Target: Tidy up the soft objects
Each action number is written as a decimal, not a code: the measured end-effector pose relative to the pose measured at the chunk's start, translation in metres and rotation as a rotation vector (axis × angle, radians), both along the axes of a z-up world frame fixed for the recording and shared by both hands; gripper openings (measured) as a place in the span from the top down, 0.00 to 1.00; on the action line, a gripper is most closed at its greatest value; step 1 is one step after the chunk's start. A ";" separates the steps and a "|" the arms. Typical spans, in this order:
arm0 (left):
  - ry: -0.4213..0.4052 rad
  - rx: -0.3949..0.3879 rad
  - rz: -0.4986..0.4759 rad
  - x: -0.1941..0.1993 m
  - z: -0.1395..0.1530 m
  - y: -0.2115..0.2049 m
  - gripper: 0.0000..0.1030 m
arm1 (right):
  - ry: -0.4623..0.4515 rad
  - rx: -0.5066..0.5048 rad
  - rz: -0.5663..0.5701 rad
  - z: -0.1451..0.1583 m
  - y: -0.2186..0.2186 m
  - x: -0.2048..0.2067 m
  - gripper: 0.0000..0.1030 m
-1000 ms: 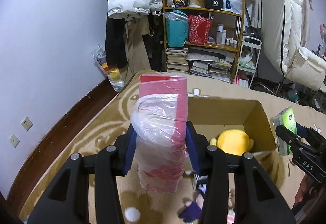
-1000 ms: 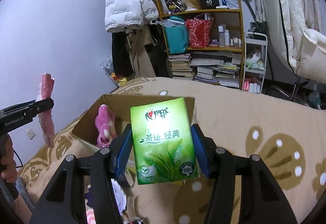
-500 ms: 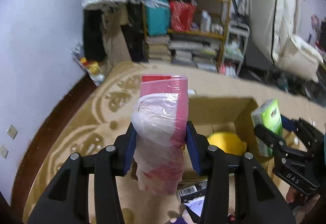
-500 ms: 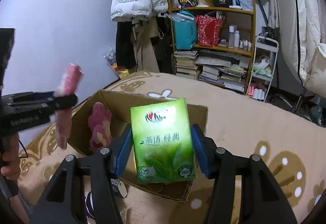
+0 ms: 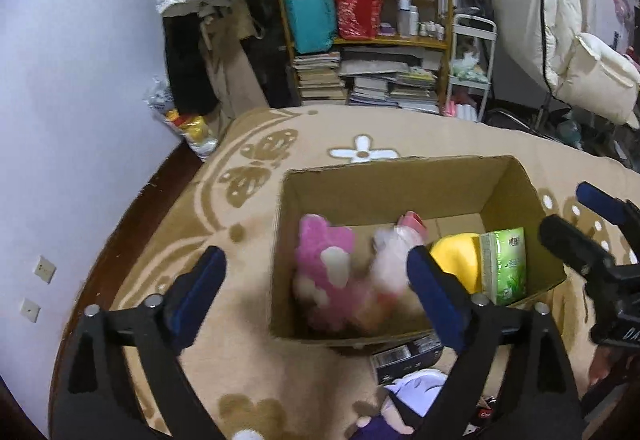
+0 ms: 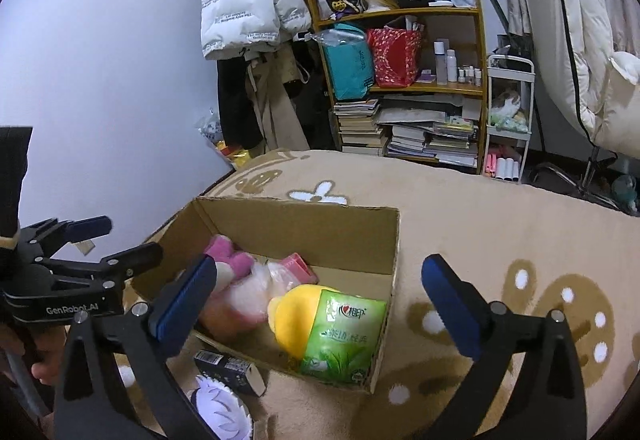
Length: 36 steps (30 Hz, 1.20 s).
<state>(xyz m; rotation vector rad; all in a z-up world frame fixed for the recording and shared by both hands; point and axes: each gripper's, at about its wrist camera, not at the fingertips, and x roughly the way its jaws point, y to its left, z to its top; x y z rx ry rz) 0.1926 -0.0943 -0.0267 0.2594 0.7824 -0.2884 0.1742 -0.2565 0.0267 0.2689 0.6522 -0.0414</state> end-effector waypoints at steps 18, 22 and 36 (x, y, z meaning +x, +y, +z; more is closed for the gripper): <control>0.053 -0.045 0.100 -0.081 0.021 0.041 0.04 | 0.062 -0.001 -0.005 0.014 0.029 -0.076 0.00; 0.039 -0.040 0.103 -0.102 0.023 0.043 0.04 | 0.071 0.008 0.000 0.011 0.032 -0.094 0.00; 0.076 -0.078 0.078 -0.159 0.004 0.060 0.04 | 0.068 0.053 0.001 -0.006 0.042 -0.136 0.00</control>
